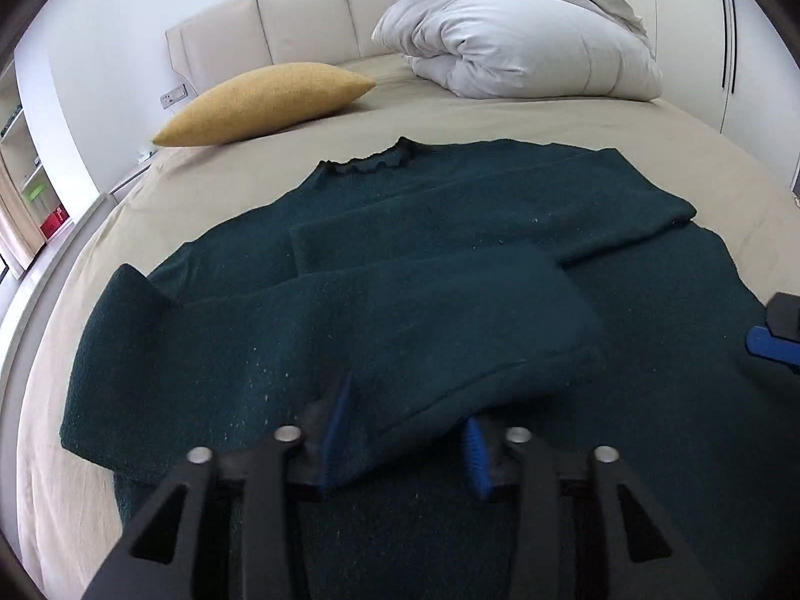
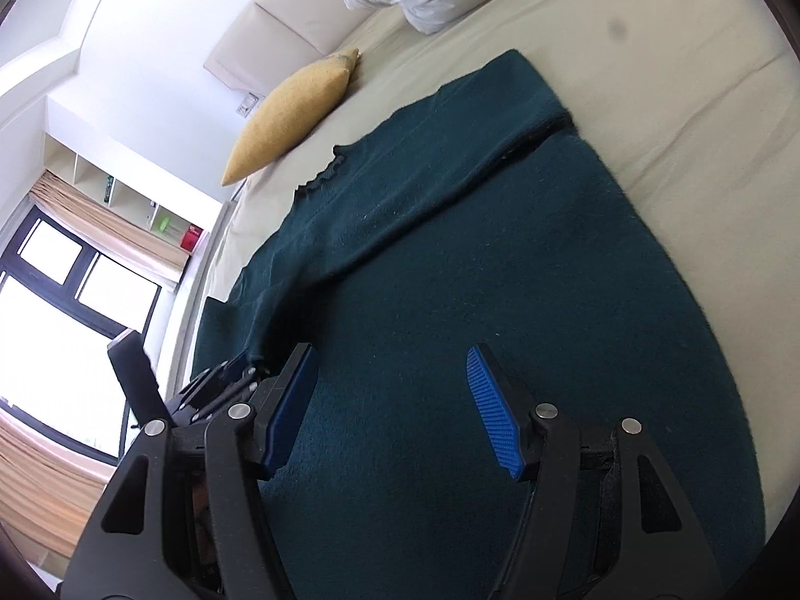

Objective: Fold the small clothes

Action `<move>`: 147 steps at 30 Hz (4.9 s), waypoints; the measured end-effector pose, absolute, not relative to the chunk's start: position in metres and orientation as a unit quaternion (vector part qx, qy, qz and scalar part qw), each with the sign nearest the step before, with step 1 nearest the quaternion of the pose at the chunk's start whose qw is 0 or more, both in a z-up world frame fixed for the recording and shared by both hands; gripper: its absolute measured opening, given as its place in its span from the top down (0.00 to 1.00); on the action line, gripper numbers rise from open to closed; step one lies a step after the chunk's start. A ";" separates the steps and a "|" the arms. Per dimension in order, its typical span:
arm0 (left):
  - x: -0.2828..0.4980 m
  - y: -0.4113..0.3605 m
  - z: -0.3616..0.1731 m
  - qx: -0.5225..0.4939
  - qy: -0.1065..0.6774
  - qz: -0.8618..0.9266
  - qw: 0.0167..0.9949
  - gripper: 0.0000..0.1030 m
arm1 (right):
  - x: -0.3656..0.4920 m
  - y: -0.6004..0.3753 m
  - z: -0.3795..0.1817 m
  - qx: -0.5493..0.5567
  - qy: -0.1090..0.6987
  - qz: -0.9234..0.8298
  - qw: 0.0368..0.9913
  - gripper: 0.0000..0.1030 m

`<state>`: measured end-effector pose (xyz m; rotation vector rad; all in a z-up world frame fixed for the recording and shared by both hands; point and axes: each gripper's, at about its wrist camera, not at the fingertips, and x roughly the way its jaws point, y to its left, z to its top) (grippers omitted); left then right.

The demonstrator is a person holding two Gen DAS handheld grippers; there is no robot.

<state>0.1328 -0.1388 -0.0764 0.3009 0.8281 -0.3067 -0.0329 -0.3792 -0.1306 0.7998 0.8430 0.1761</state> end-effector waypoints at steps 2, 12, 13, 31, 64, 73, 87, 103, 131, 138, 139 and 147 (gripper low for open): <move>0.120 -0.127 -0.071 0.136 0.395 -0.150 0.896 0.43 | -0.020 -0.373 -0.132 0.375 0.406 0.091 0.828 0.40; 0.093 -0.059 -0.042 0.022 0.394 -0.165 0.904 0.35 | 0.069 -0.309 -0.149 0.370 0.470 0.157 0.786 0.40; 0.094 -0.049 -0.039 0.009 0.395 -0.162 0.904 0.35 | 0.076 -0.301 -0.152 0.360 0.476 0.158 0.787 0.40; 0.154 0.084 -0.023 -0.167 0.379 -0.071 0.908 0.34 | 0.104 -0.253 -0.012 0.057 0.361 0.144 0.920 0.94; 0.253 0.066 -0.084 -0.079 0.446 -0.017 0.891 0.91 | 0.164 -0.334 -0.142 0.198 0.464 0.091 0.859 0.94; 0.224 0.086 -0.053 -0.142 0.429 -0.039 0.891 0.49 | 0.153 -0.345 -0.123 0.258 0.448 0.101 0.850 0.77; 0.207 0.066 -0.080 -0.052 0.459 -0.042 0.886 0.89 | 0.147 -0.323 -0.115 0.165 0.456 0.069 0.872 0.94; 0.203 0.068 -0.085 -0.050 0.457 -0.041 0.887 0.89 | 0.142 -0.331 -0.135 0.195 0.469 0.056 0.859 0.94; -0.015 0.109 -0.068 -0.225 0.509 -0.151 0.817 0.43 | -0.076 -0.401 -0.105 0.318 0.422 0.095 0.844 0.54; -0.062 0.112 -0.078 -0.263 0.533 -0.180 0.784 0.43 | -0.128 -0.408 -0.112 0.315 0.447 0.098 0.832 0.54; -0.065 0.111 -0.078 -0.265 0.537 -0.183 0.780 0.43 | -0.135 -0.411 -0.112 0.316 0.448 0.096 0.831 0.54; -0.081 0.107 -0.083 -0.264 0.562 -0.203 0.757 0.47 | -0.186 -0.438 -0.115 0.322 0.461 0.071 0.824 0.54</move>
